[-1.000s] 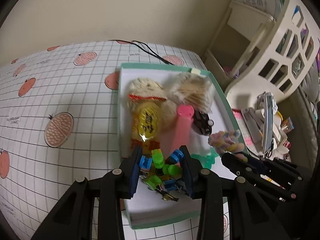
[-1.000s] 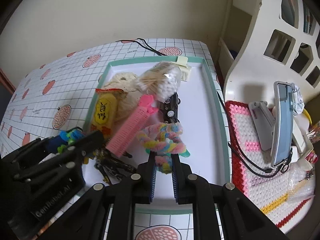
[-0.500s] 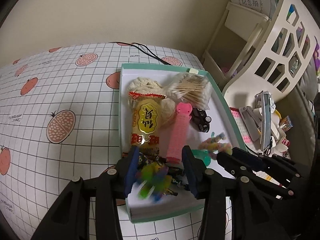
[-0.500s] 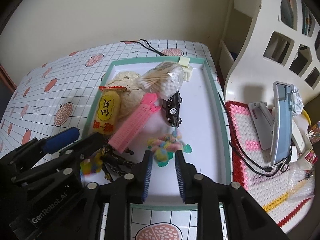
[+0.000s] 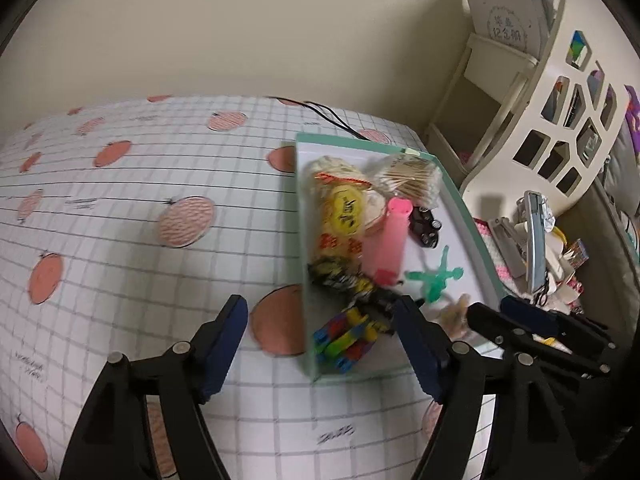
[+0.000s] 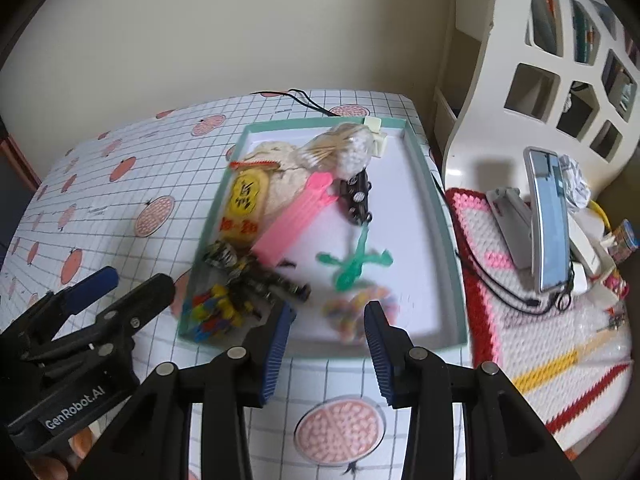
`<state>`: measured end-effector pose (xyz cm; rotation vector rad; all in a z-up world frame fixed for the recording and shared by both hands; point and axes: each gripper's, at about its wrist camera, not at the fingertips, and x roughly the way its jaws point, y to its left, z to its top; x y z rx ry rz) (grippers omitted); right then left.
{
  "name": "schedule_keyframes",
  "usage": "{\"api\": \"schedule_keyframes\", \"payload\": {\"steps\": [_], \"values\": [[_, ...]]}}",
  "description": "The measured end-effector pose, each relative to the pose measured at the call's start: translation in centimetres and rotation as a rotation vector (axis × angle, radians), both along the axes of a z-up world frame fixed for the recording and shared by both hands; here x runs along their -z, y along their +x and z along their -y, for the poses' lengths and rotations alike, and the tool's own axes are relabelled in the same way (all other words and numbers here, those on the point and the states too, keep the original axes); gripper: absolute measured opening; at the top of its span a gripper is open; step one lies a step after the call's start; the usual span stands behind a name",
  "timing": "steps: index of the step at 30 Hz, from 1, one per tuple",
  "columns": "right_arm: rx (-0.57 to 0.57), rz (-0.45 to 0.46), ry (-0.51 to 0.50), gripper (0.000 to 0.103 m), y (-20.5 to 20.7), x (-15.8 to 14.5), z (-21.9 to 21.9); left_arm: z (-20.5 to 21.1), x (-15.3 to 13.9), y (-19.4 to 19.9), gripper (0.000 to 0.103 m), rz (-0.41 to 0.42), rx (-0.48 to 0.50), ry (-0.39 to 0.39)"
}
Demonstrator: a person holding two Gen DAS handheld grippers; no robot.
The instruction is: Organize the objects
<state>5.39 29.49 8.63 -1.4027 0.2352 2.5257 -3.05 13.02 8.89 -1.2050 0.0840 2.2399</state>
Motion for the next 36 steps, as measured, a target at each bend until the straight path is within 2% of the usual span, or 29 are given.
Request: {"api": "schedule_keyframes", "payload": {"steps": [3,7,10,13,18,24,36], "values": [[0.009,-0.017,-0.004,0.060,1.5,0.3,1.5,1.9,0.3,1.2,0.078,-0.034,-0.023,-0.033],[0.012,-0.038,0.004,0.065,3.6,0.9,3.4,4.8,0.7,2.7,0.080,-0.055,-0.056,-0.031],[0.016,-0.049,0.004,0.068,4.9,1.5,4.3,6.5,1.0,3.7,0.082,-0.090,-0.082,-0.069],[0.018,-0.049,-0.013,0.075,5.9,2.3,4.9,7.6,1.5,4.6,0.082,-0.112,-0.099,-0.120],[0.028,-0.044,-0.021,0.089,7.4,3.4,5.4,10.0,2.8,5.6,0.082,-0.067,-0.123,-0.100],[0.026,-0.042,-0.009,0.102,8.5,4.3,6.0,11.1,3.9,6.4,0.082,-0.051,-0.124,-0.081],[0.003,-0.053,0.016,0.103,8.7,4.4,6.8,10.9,5.1,7.0,0.082,-0.053,-0.117,-0.083]]}}
